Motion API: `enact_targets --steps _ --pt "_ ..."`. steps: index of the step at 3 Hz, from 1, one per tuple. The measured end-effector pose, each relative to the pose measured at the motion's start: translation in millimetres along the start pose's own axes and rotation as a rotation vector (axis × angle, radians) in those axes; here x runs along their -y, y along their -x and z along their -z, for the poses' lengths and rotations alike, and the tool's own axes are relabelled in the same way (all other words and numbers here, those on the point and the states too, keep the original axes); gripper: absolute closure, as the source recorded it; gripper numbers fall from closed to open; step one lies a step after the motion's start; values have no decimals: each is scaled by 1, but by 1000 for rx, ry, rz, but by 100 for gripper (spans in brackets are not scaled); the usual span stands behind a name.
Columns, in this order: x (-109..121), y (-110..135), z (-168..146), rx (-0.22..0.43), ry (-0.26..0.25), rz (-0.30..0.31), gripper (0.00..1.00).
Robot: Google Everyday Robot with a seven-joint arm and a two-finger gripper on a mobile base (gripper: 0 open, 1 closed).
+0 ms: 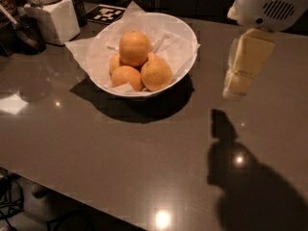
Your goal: Pick orange from white bowl
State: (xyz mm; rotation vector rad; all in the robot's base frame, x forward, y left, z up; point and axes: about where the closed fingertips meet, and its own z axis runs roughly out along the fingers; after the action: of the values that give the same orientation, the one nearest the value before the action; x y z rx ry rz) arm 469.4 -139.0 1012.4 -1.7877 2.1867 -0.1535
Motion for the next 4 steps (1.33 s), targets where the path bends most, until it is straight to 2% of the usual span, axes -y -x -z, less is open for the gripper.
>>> enact_targets --steps 1,2,3,4 --pt "4 8 2 19 -20 4 0" --pt "13 43 -5 36 12 32 0" --pt "32 90 -17 48 42 70 0" --pt "38 108 -18 79 23 88 0"
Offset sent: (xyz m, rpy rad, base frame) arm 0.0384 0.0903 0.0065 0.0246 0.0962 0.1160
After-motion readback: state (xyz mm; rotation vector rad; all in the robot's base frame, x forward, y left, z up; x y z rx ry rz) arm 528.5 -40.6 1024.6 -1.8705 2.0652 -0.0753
